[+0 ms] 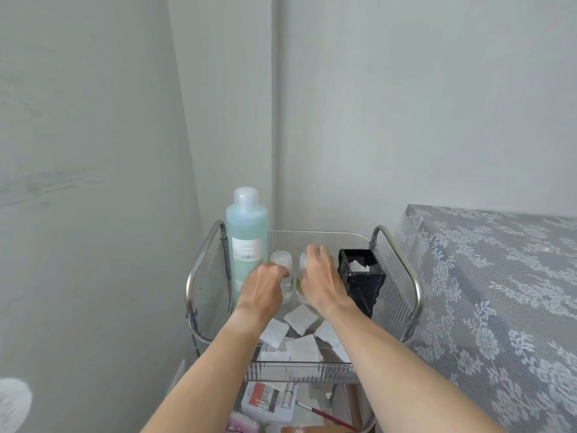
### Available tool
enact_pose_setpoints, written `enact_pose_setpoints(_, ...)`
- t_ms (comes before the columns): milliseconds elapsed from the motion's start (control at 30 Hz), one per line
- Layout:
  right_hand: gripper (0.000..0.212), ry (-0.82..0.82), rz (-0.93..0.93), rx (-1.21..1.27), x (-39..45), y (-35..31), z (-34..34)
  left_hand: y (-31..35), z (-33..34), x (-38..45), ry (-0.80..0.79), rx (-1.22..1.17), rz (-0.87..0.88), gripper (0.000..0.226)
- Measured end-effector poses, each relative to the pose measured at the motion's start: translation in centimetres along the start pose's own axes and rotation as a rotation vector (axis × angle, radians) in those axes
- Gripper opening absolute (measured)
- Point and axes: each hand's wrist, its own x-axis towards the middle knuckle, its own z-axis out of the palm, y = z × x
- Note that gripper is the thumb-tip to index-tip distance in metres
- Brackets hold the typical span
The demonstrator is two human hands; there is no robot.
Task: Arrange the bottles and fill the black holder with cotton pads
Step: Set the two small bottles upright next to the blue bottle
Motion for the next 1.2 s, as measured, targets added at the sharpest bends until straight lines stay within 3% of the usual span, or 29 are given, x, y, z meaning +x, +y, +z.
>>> enact_pose_setpoints(367, 0.040, 0.001, 0.005, -0.030, 1.0, 0.1, 0.8, 0.2, 0.2, -0.1, -0.132, 0.061, -0.048, 0.056)
enact_pose_setpoints(467, 0.045, -0.011, 0.011, -0.031, 1.2, 0.2, 0.9, 0.5, -0.1, 0.1, -0.129, 0.053, -0.085, 0.047)
enact_pose_setpoints(567, 0.051, -0.042, 0.020, -0.006, 1.1, 0.3, 1.2, 0.7, -0.8, -0.2, -0.063, 0.057, -0.222, 0.020)
enact_pose_setpoints(700, 0.060, -0.056, 0.008, 0.052, 0.9, 0.2, 1.5, -0.5, -1.7, -0.5, -0.088, 0.080, -0.467, 0.026)
enact_pose_setpoints(900, 0.061, -0.025, 0.048, 0.090, -0.1, 0.4, 1.7, -1.8, -1.1, 0.1, -0.103, -0.038, -0.436, 0.018)
enact_pose_setpoints(1000, 0.085, -0.110, 0.042, 0.143, -0.6, 0.3, 1.8, -1.8, -1.1, 0.3, -0.182, -0.080, -0.439, 0.008)
enact_pose_setpoints(1100, 0.100, -0.169, 0.042, 0.175, -0.9, 0.3, 1.6, -2.2, -1.2, 0.3, -0.311, -0.184, -0.458, 0.040)
enact_pose_setpoints(1200, 0.098, -0.173, 0.042, 0.181, -1.0, 0.3, 1.1, -2.6, -1.4, 0.1, -0.384, -0.225, -0.445, 0.064)
